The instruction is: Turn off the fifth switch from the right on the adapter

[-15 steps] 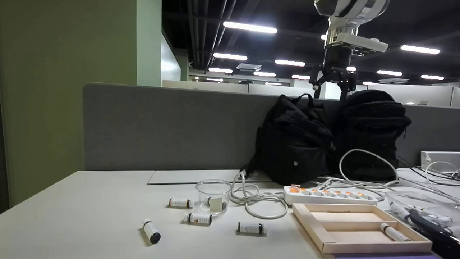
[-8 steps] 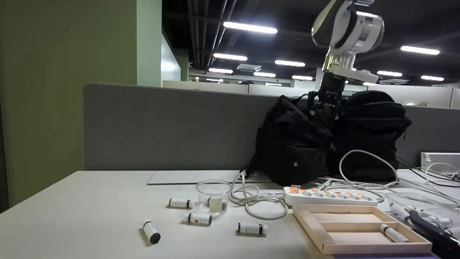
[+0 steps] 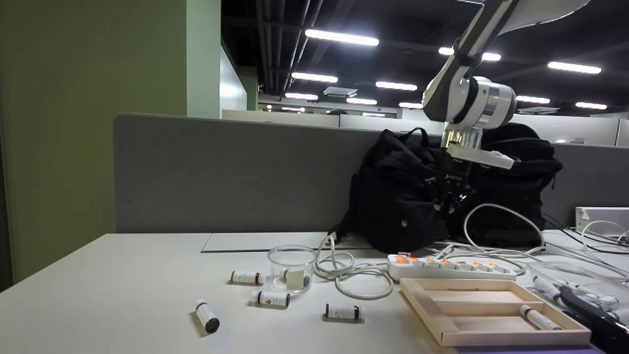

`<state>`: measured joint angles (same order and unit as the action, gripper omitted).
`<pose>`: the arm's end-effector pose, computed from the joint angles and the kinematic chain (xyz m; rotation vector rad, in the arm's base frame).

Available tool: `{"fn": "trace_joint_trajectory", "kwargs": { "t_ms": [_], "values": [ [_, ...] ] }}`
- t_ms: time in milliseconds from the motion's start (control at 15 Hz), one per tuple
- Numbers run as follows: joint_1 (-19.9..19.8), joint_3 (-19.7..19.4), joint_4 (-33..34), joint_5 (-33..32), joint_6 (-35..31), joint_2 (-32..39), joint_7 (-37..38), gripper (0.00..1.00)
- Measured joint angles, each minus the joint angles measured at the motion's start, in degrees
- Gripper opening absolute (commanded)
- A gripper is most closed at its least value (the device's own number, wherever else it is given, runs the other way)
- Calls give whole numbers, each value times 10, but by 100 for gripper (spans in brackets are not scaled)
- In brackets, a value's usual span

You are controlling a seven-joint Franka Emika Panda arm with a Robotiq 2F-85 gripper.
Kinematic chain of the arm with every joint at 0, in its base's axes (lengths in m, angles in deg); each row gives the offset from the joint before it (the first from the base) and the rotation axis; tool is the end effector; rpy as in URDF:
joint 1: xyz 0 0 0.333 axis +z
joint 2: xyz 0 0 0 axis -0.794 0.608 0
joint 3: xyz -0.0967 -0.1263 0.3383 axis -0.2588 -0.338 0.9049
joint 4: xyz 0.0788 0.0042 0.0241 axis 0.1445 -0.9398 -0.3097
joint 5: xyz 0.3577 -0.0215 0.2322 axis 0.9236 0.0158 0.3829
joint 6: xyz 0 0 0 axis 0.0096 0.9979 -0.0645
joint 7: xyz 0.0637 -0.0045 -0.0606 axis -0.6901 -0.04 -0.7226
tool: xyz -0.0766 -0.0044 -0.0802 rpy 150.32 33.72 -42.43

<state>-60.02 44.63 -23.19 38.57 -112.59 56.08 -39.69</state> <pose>0.6797 -0.1086 0.2407 -2.9644 0.3062 0.0062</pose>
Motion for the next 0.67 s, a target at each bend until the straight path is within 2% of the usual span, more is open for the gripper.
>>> {"fn": "trace_joint_trajectory", "kwargs": {
  "t_ms": [667],
  "values": [
    [-3,3,4,-9,-53,55,0,0]
  ]
}}
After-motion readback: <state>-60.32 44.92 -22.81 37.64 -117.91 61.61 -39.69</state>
